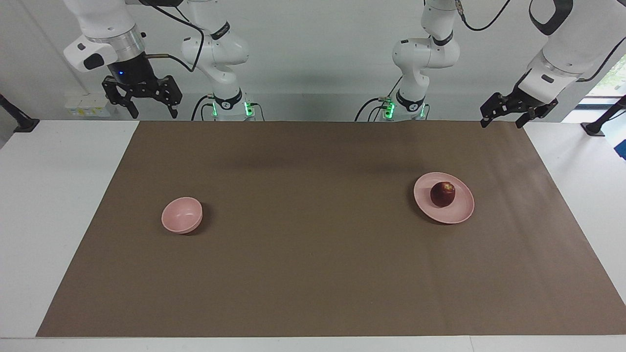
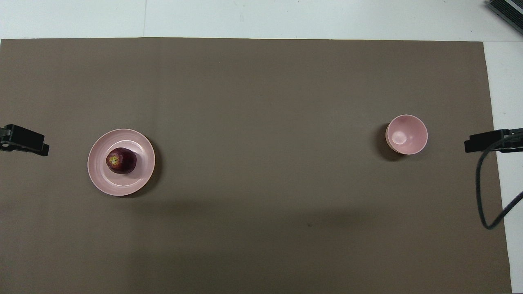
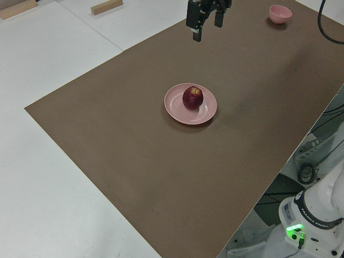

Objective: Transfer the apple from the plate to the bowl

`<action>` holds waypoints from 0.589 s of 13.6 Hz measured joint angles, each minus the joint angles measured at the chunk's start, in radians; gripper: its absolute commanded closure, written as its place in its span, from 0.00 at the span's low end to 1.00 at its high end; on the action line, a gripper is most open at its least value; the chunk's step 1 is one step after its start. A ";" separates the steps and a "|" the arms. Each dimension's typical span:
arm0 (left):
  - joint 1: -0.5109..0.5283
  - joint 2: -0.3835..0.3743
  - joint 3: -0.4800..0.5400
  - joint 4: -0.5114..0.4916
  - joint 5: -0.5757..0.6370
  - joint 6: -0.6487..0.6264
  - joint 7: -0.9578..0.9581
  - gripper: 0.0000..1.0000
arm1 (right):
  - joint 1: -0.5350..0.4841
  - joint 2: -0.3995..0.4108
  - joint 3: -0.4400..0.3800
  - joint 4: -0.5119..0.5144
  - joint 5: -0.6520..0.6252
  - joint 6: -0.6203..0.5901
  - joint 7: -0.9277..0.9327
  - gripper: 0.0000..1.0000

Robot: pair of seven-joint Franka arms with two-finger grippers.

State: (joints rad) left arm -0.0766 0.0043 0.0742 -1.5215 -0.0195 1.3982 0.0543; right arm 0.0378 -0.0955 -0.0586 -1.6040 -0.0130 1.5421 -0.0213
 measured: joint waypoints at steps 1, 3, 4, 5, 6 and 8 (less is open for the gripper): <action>0.000 0.000 0.000 0.001 0.000 0.000 0.000 0.00 | 0.000 0.000 0.000 0.000 0.000 0.000 0.000 0.00; 0.000 -0.005 -0.003 0.006 0.000 0.000 0.000 0.00 | 0.000 0.000 0.000 0.000 0.000 0.000 0.000 0.00; 0.000 -0.007 -0.004 0.010 0.000 0.000 0.000 0.00 | 0.000 0.000 0.000 0.000 0.000 0.000 0.000 0.00; 0.000 -0.008 -0.005 0.011 0.000 0.000 0.000 0.00 | 0.000 0.000 0.000 0.000 0.000 0.000 0.000 0.00; 0.000 -0.009 -0.006 0.012 0.000 0.000 0.000 0.00 | 0.000 0.000 0.000 0.000 0.000 0.000 0.000 0.00; 0.000 -0.009 -0.008 0.012 0.000 0.000 0.000 0.00 | 0.000 0.000 0.000 0.000 0.000 0.000 0.000 0.00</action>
State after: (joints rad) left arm -0.0767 -0.0051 0.0666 -1.5098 -0.0195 1.3982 0.0543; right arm 0.0378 -0.0955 -0.0586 -1.6040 -0.0130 1.5421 -0.0213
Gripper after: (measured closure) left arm 0.000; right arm 0.000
